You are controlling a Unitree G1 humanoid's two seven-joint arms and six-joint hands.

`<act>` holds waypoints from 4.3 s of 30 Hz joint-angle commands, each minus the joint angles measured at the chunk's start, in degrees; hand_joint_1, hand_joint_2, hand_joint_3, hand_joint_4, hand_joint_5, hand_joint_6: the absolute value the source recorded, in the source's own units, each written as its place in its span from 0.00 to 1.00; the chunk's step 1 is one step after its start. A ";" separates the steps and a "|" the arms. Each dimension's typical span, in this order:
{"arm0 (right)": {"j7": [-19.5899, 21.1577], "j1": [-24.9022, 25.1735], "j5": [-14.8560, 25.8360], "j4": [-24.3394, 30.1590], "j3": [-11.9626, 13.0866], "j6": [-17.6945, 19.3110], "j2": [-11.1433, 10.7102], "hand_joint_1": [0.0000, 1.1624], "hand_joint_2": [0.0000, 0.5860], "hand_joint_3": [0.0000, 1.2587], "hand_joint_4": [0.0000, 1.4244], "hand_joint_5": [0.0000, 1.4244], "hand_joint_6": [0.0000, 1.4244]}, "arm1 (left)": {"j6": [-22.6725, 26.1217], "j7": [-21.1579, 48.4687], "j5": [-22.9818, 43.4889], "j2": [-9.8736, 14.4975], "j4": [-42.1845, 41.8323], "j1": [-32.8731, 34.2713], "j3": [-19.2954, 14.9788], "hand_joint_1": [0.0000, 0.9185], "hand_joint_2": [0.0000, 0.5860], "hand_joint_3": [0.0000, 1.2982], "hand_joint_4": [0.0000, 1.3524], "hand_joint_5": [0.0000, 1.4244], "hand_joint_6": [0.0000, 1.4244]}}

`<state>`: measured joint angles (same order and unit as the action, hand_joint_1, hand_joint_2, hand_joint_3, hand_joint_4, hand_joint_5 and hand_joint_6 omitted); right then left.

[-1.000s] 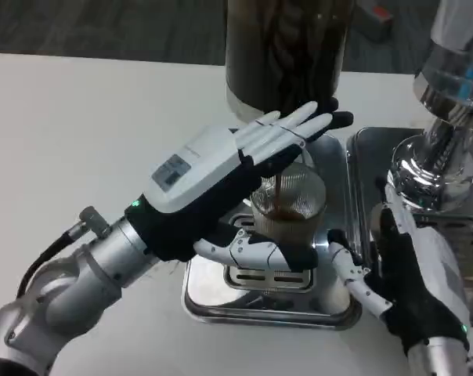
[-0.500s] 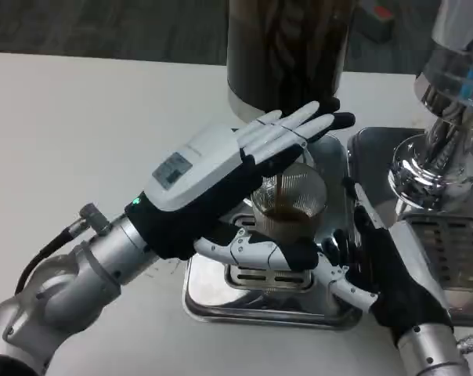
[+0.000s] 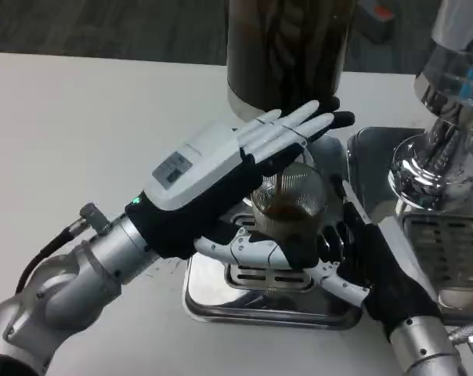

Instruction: Grasp the cup under the faucet to collect the drink, then remove the cup.

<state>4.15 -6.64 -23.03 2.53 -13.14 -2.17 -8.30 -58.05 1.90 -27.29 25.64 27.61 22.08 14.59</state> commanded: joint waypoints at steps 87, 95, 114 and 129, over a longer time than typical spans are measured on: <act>0.50 9.96 5.90 -17.50 0.12 11.18 4.86 0.62 0.38 0.00 0.00 0.02 0.07 | 9.35 -11.93 5.79 3.89 12.27 -20.80 -13.64 0.00 0.27 0.08 0.00 0.06 0.01; 2.10 9.48 5.59 -18.10 0.82 11.36 5.96 0.67 0.41 0.08 0.10 0.10 0.16 | 9.44 -11.87 6.04 3.75 11.98 -21.27 -13.73 0.00 0.27 0.09 0.00 0.06 0.00; 5.85 8.43 4.81 -17.68 0.92 12.99 6.89 0.75 0.44 0.25 0.28 0.24 0.30 | 9.63 -11.14 6.72 3.91 11.98 -21.33 -13.37 0.00 0.27 0.09 0.00 0.06 0.00; 8.38 7.83 4.75 -16.57 1.83 14.66 7.70 0.78 0.44 0.28 0.36 0.36 0.42 | 9.69 -10.68 6.78 3.72 12.51 -20.61 -13.17 0.00 0.27 0.09 0.00 0.06 0.00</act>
<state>11.88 2.07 -18.33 -14.93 -11.65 11.50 -0.75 -48.79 -9.48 -20.79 29.31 39.96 1.14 1.11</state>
